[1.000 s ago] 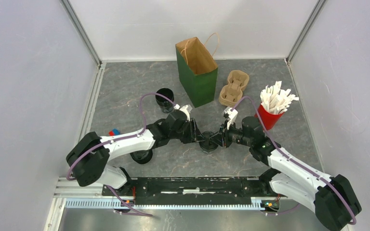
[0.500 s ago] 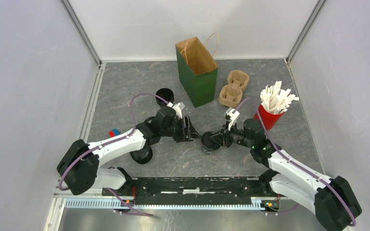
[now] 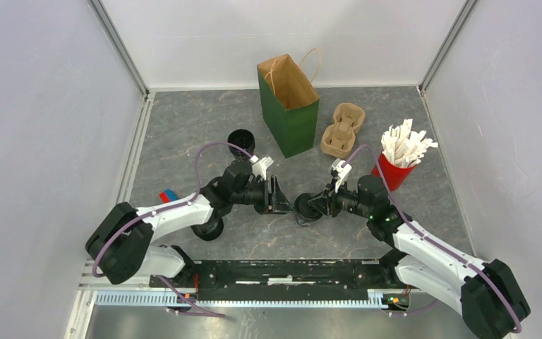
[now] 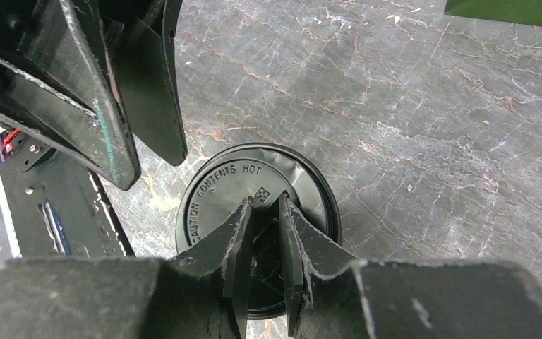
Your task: Pack the takeout coffee
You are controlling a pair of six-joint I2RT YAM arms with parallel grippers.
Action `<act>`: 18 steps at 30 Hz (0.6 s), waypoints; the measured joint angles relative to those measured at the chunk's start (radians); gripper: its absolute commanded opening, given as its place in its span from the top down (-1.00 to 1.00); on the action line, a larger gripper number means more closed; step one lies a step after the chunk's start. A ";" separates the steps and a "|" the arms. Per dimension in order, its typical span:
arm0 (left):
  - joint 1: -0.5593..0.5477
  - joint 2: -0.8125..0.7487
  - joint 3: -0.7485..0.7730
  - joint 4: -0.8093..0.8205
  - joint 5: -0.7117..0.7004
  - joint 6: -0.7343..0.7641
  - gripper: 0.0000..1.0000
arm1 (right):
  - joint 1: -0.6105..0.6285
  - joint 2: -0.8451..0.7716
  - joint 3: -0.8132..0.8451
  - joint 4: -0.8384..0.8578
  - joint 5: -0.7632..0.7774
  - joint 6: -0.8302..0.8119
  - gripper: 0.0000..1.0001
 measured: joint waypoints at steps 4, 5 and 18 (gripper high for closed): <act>0.000 0.005 -0.004 0.062 0.021 0.000 -0.20 | 0.000 0.005 -0.005 0.016 -0.004 0.000 0.46; 0.000 0.012 -0.004 0.079 0.024 0.000 -0.19 | 0.000 0.005 -0.007 0.019 -0.006 0.001 0.46; 0.000 0.147 -0.004 0.174 0.052 -0.015 -0.07 | -0.001 0.002 -0.033 0.061 -0.011 0.009 0.45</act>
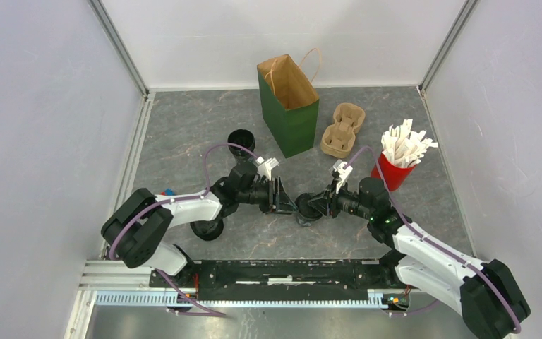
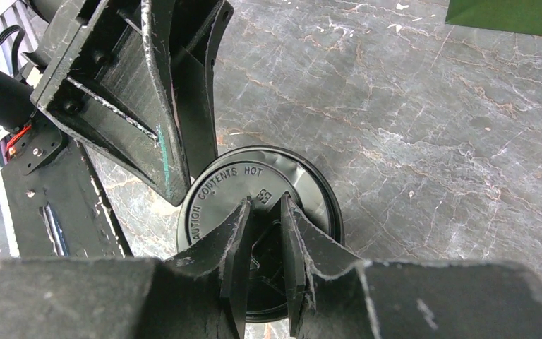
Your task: Pack the takeout coffee
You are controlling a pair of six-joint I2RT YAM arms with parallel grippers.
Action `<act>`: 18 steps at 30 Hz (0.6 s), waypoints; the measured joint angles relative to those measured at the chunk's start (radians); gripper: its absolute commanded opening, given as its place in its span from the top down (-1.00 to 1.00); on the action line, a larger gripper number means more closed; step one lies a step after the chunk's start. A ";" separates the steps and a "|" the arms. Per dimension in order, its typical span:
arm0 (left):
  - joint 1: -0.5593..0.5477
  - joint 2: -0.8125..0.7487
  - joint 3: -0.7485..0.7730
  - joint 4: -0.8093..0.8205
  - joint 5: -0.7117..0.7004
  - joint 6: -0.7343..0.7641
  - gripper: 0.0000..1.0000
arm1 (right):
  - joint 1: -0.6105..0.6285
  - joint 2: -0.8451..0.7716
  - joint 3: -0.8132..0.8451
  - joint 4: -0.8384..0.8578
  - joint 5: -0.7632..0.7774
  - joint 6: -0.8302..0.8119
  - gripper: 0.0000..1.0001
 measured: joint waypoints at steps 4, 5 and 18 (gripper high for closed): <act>0.000 0.000 0.000 0.017 0.002 -0.005 -0.18 | -0.001 0.008 0.000 0.013 0.000 0.000 0.45; 0.000 0.000 0.000 0.018 0.002 -0.008 -0.20 | -0.002 0.009 -0.001 0.015 0.000 0.000 0.44; 0.003 0.021 0.029 0.029 0.000 -0.012 -0.11 | -0.002 0.014 -0.005 0.029 -0.015 0.002 0.44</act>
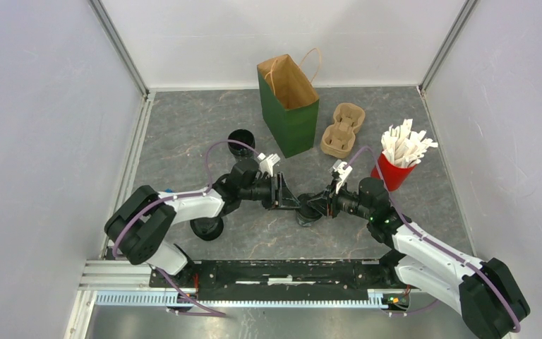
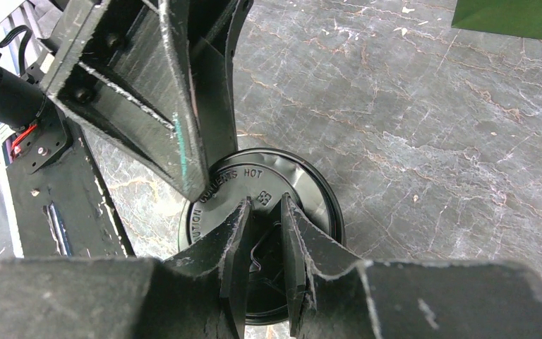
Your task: Pack the takeout coffee
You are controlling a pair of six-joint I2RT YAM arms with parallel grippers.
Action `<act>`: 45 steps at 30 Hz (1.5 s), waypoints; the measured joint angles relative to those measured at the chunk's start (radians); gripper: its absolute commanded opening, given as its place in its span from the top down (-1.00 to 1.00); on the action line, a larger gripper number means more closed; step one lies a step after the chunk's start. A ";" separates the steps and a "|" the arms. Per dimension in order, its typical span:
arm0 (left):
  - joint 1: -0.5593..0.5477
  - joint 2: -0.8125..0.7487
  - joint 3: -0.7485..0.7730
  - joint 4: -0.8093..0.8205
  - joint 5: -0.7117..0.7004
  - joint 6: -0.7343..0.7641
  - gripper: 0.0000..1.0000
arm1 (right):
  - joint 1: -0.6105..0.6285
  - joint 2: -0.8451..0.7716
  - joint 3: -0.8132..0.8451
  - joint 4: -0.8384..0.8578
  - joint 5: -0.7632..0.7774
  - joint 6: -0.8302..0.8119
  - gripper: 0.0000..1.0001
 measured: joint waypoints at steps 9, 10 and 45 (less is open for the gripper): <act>0.005 0.011 0.035 -0.064 -0.034 0.007 0.13 | 0.000 0.000 -0.019 0.034 -0.004 -0.003 0.44; 0.005 0.009 0.037 -0.071 -0.038 0.010 0.15 | 0.000 -0.002 -0.024 0.043 -0.006 -0.003 0.44; -0.149 -0.114 -0.055 -0.069 -0.300 -0.075 0.30 | 0.008 0.072 -0.058 0.221 -0.053 -0.038 0.41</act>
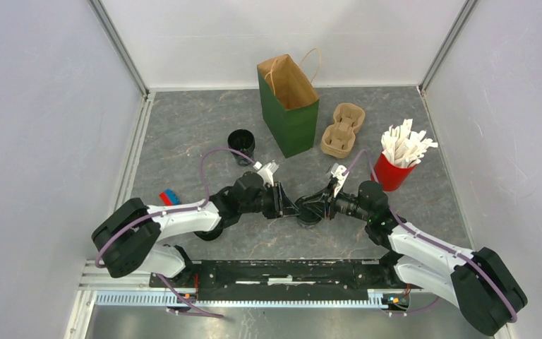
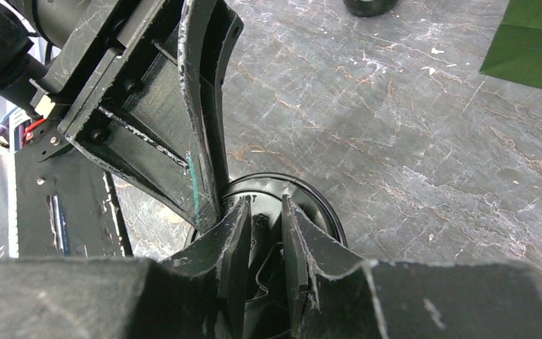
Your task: Pack the takeout coffee
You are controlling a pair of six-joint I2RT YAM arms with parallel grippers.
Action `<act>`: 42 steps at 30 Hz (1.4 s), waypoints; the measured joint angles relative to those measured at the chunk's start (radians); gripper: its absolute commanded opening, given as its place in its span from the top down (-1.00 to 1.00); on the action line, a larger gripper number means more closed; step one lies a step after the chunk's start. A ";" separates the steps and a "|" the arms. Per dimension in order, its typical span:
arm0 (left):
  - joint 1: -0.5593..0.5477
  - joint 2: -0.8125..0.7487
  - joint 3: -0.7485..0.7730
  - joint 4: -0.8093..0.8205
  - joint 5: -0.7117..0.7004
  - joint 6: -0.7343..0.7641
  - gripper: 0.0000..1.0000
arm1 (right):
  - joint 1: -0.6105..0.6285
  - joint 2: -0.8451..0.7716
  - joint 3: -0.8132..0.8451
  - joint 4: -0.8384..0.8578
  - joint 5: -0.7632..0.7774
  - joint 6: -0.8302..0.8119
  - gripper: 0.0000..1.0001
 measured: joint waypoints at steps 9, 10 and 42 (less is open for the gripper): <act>-0.019 -0.011 -0.036 0.047 -0.023 -0.064 0.02 | 0.000 -0.011 -0.025 0.027 -0.029 -0.030 0.40; -0.018 -0.017 -0.037 0.040 -0.022 -0.064 -0.01 | 0.000 -0.013 -0.029 0.033 -0.035 -0.031 0.40; 0.095 -0.008 -0.034 0.019 0.148 0.020 -0.16 | 0.008 -0.023 -0.087 0.138 -0.055 -0.044 0.36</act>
